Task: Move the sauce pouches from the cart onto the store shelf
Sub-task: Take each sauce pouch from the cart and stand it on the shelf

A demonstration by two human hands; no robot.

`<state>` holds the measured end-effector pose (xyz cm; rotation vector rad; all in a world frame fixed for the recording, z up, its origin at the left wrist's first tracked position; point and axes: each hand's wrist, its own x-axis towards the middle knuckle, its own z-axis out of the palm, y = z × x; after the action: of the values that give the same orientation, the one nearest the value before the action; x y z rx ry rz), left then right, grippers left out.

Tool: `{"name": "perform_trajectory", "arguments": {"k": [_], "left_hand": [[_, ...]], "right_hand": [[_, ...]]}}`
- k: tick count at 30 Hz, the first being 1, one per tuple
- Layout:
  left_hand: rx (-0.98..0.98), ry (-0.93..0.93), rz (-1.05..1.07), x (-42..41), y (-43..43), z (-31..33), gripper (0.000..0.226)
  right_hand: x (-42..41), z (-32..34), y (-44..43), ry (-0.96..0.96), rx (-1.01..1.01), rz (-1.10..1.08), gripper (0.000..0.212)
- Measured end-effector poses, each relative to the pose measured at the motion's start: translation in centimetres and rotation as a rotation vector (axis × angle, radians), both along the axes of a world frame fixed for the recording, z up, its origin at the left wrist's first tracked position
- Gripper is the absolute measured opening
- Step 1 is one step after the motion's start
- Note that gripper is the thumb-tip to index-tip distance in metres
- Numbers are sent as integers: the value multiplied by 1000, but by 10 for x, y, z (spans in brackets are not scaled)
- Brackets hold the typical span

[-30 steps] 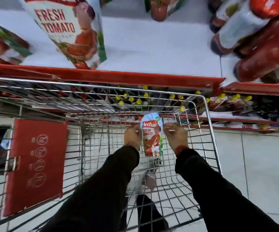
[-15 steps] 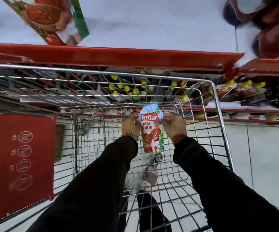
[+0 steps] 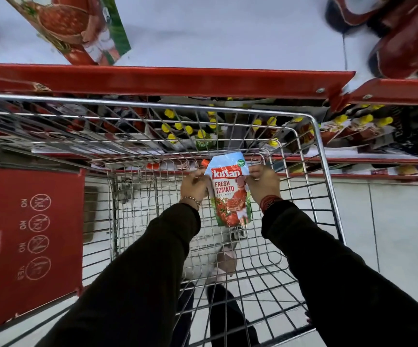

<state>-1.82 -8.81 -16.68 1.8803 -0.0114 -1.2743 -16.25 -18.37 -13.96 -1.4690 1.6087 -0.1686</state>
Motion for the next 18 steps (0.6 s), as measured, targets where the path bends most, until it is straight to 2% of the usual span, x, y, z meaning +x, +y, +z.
{"name": "perform_trajectory", "arguments": {"k": [2,4,5,7,8,9,13,15,16,18], "left_hand": [[-44,140,182,-5,12,8,16],[-69,226,269,-9,22,17,2],[-79,246,276,-12,26,19,8],[-105,266,303,-17,33,32,7],[-113,264,326,-18,36,42,1],[-117,247,322,-18,39,51,5],[-170,161,316,-16,48,97,36],[-198,82,325,-16,49,124,29],[-223,40,325,-14,50,139,16],[-295,-24,315,-12,50,170,7]], "right_hand": [[0,6,5,0,-38,16,17],[-3,14,11,-15,-49,17,15],[-5,20,15,-29,-55,18,13],[-9,32,24,-68,-71,4,12],[-12,39,28,-85,-67,-12,14],[-14,48,31,-102,-68,-24,16],[-19,93,41,-263,3,-71,23],[-22,122,43,-363,-9,-46,13],[-23,138,45,-400,-27,-29,9],[-25,167,47,-448,-67,-22,10]]}}
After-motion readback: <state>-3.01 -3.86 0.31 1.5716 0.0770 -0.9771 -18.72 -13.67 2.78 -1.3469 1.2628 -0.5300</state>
